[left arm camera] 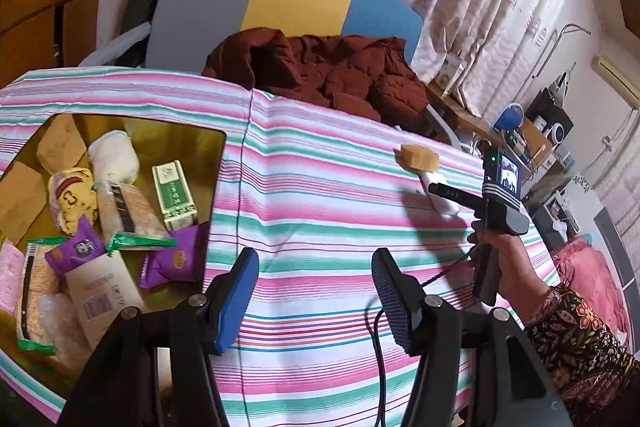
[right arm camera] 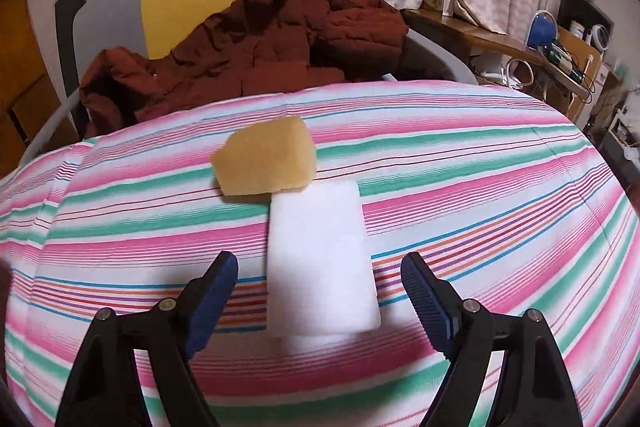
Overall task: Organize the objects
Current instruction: 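Grasp the white foam block with the right tool, then grasp the second yellow sponge with the left tool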
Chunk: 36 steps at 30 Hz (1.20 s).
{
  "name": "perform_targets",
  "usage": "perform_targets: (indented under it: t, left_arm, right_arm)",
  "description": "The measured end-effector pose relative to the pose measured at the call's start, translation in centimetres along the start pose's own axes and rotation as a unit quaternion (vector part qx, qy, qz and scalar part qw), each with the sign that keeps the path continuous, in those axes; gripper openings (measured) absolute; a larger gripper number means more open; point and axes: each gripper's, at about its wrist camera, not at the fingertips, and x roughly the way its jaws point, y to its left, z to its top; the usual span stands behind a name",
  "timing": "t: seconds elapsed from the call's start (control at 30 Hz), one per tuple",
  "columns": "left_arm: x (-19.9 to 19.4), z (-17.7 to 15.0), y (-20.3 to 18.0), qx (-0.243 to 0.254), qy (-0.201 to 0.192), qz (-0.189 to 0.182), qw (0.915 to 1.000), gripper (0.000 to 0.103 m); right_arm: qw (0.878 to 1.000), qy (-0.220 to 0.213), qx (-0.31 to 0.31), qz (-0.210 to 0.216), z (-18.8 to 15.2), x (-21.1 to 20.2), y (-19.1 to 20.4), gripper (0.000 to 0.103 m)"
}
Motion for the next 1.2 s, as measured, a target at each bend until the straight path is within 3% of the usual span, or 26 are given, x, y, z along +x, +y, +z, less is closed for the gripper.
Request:
perform_targets:
  t: [0.2,0.37,0.7,0.97,1.2]
  left_arm:
    - [1.3,0.4,-1.0,0.004,0.013,-0.007,0.9999,0.059]
    - [3.1,1.1,-2.6,0.013,0.026,-0.022,0.9993,0.059]
    - [9.8,3.3,-6.7,0.040,0.083,-0.033,0.9952,0.059]
    - [16.3,5.9,-10.7,0.082,0.133,-0.032,0.9872,0.066]
    - [21.2,7.5,-14.4,0.119,0.146,-0.030,0.9816,0.069]
  right_arm:
    - [1.000,0.006,0.019,0.008,-0.9,0.7,-0.8,0.058]
    - [1.000,0.005,0.016,0.008,-2.3,-0.8,-1.2,0.058]
    - [0.997,-0.006,0.076,-0.020,-5.8,-3.7,-3.8,0.058]
    - [0.995,-0.018,0.086,-0.035,-6.4,-4.0,-4.0,0.058]
    - [0.995,-0.022,0.092,-0.030,-6.4,-3.8,-4.3,0.058]
